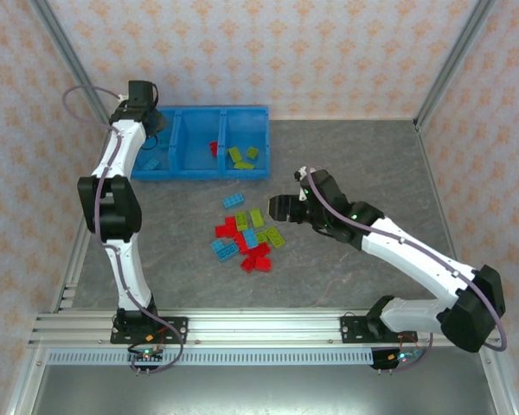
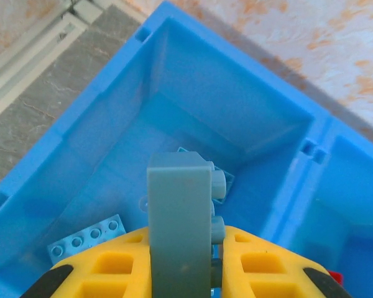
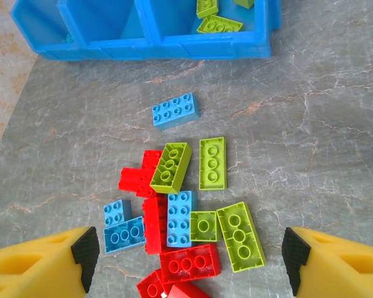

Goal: Sort the legos into containers by color

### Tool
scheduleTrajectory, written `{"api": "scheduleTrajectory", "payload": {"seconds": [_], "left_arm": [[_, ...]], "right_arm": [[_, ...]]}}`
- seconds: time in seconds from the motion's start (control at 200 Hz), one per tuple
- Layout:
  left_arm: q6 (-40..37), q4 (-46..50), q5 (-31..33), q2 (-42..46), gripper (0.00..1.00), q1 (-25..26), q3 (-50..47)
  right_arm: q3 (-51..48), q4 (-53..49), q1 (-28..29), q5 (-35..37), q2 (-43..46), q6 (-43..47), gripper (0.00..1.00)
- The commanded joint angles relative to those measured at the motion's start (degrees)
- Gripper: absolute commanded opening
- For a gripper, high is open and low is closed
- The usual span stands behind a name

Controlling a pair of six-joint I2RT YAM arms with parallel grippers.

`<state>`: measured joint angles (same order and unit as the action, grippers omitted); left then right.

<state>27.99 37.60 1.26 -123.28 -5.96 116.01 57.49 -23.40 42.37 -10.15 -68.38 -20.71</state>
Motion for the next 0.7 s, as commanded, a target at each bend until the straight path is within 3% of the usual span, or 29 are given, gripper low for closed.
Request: {"api": "scheduleTrajectory", "payload": {"seconds": [0.0, 0.075, 0.155, 0.365, 0.55, 0.696], "left_arm": [[-1.51, 6.21, -0.1, -1.45, 0.27, 0.01, 6.93], [-1.53, 8.27, -0.82, -2.68, 0.38, -0.62, 10.06], [-1.48, 7.97, -3.25, -0.61, 0.41, -0.88, 8.95], [2.33, -5.01, -8.63, 22.63, 0.45, 1.02, -16.75], [-2.99, -7.52, -6.04, 45.18, 0.47, 13.0, -38.38], [-9.69, -6.48, -10.65, 58.53, 0.53, 22.25, -51.3]], "right_arm": [[0.06, -2.22, 0.43, 2.77, 3.37, 1.27, 0.79], [-0.35, -2.26, 0.43, 3.26, 4.03, 1.27, 0.8], [-0.37, -2.44, 0.42, 3.56, 4.11, 1.11, 0.8], [-0.57, -1.27, 0.54, -1.68, 1.38, 1.38, 0.8], [-3.38, -1.34, 3.7, -1.79, -2.09, -1.22, 0.82], [-6.51, -0.82, 9.26, -0.09, -5.51, -4.29, 0.85]]}}
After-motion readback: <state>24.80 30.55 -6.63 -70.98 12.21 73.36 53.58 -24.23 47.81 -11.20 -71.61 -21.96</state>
